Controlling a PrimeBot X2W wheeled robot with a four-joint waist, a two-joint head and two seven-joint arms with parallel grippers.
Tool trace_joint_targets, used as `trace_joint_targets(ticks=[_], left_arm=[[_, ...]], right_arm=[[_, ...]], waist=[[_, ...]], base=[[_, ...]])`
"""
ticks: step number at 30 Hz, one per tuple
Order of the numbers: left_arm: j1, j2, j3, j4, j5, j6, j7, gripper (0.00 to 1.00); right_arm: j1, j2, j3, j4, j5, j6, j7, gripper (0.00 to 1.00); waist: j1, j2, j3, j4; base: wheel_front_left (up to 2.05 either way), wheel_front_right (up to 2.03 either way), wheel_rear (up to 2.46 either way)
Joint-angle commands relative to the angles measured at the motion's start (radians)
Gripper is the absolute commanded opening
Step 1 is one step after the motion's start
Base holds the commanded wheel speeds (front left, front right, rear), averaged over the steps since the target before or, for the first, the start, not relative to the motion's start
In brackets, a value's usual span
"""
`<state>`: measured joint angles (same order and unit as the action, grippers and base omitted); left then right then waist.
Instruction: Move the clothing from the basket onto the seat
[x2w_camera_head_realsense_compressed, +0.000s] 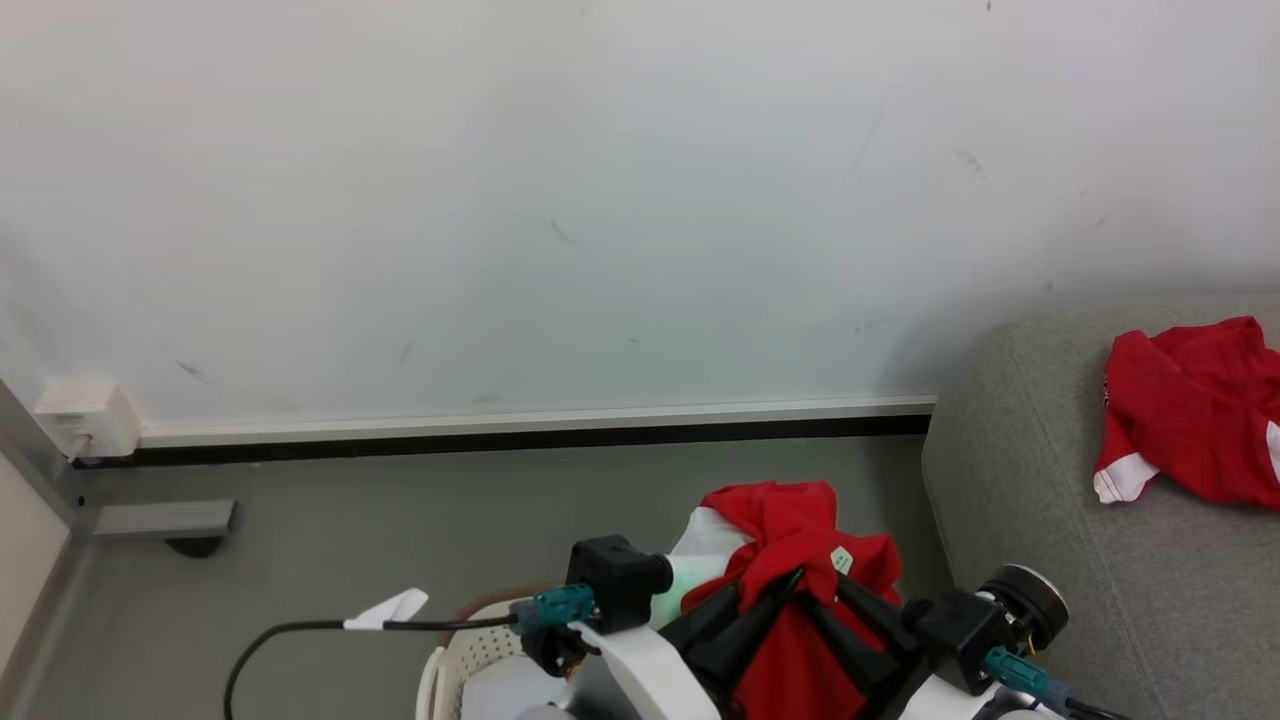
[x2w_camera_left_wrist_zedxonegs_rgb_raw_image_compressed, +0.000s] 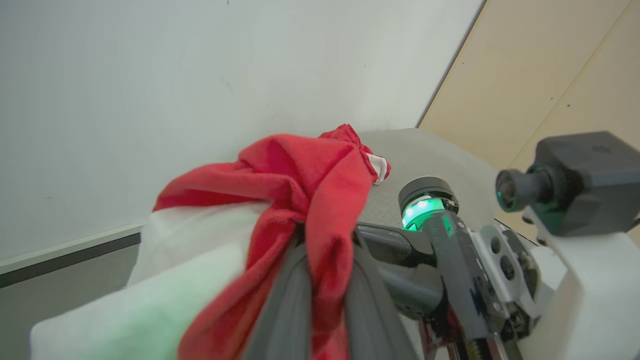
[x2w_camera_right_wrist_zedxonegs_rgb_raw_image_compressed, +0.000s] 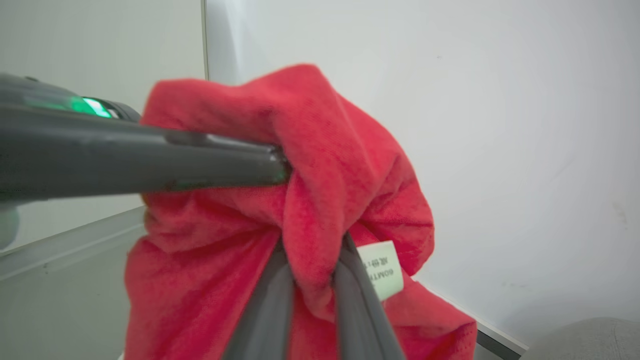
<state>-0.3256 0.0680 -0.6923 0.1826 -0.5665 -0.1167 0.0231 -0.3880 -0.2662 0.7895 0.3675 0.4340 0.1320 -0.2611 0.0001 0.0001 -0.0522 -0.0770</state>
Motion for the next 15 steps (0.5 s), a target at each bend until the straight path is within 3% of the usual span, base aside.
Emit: trace_joint_targets(ticks=[1, 4, 6, 7, 9, 15], left_arm=[[-0.01, 0.008, 0.004, 0.006, 0.002, 0.005, -0.013, 0.0], [-0.016, 0.013, 0.007, 0.013, 0.016, 0.013, -0.029, 0.33], [-0.018, 0.015, 0.005, 0.02, 0.024, 0.016, -0.036, 0.44], [-0.019, 0.014, 0.004, 0.022, 0.029, 0.019, -0.041, 0.67], [-0.023, 0.012, 0.002, 0.027, 0.034, 0.022, -0.051, 1.0], [-0.043, 0.006, 0.001, 0.055, 0.045, 0.038, -0.088, 1.0]], right_arm=[[-0.016, -0.006, -0.001, 0.001, 0.012, -0.003, -0.005, 0.0], [-0.015, -0.012, -0.013, 0.005, 0.022, -0.003, -0.005, 0.0], [-0.02, -0.013, -0.029, 0.003, 0.021, -0.003, -0.005, 0.0], [-0.023, -0.013, -0.04, 0.0, 0.019, -0.003, -0.005, 0.0], [-0.025, -0.017, -0.06, -0.004, 0.015, -0.003, -0.005, 0.0], [-0.046, -0.035, -0.119, -0.021, -0.001, -0.003, -0.005, 0.0]], waist=[[-0.0001, -0.0001, 0.003, -0.001], [-0.0001, -0.0001, 0.007, -0.007], [-0.0001, -0.0001, 0.013, -0.014], [-0.0001, -0.0001, 0.017, -0.019], [-0.0001, -0.0001, 0.025, -0.031], [-0.0001, -0.0001, 0.061, -0.095]], base=[[0.0, 0.0, 0.0], [0.0, 0.0, 0.0], [0.0, 0.0, 0.0], [0.0, 0.0, 0.0], [0.0, 0.0, 0.0], [0.0, 0.0, 0.0]])
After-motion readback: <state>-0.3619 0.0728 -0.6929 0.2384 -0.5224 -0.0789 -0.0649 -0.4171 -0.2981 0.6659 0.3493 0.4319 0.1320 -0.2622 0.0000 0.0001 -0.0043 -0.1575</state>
